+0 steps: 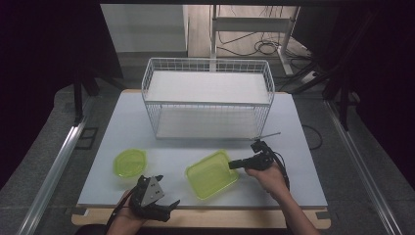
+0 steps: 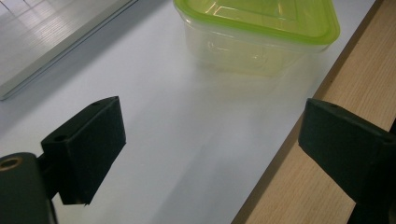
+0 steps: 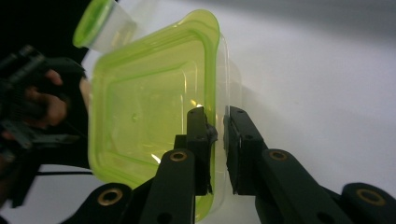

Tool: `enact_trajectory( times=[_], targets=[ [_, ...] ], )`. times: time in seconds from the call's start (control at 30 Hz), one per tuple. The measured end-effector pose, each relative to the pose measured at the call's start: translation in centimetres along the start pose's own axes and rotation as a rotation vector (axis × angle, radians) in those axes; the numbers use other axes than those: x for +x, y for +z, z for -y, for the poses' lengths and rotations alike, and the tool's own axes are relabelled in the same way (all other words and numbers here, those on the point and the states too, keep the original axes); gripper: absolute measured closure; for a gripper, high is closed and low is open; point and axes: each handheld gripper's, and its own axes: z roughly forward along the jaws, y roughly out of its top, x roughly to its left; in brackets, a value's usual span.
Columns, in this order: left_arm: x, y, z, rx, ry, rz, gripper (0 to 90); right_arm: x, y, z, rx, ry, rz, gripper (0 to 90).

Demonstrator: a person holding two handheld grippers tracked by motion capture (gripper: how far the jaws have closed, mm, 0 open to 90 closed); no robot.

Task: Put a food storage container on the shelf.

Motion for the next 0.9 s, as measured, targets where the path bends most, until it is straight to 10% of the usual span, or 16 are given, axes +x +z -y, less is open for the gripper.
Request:
enact_trajectory(
  times=[0.9],
  targets=[
    [0.3, -0.2, 0.1, -0.033, -0.048, 0.024, 7.1, 0.9, -3.6, -1.0, -0.146, 0.014, -0.058, 81.3]
  ],
)
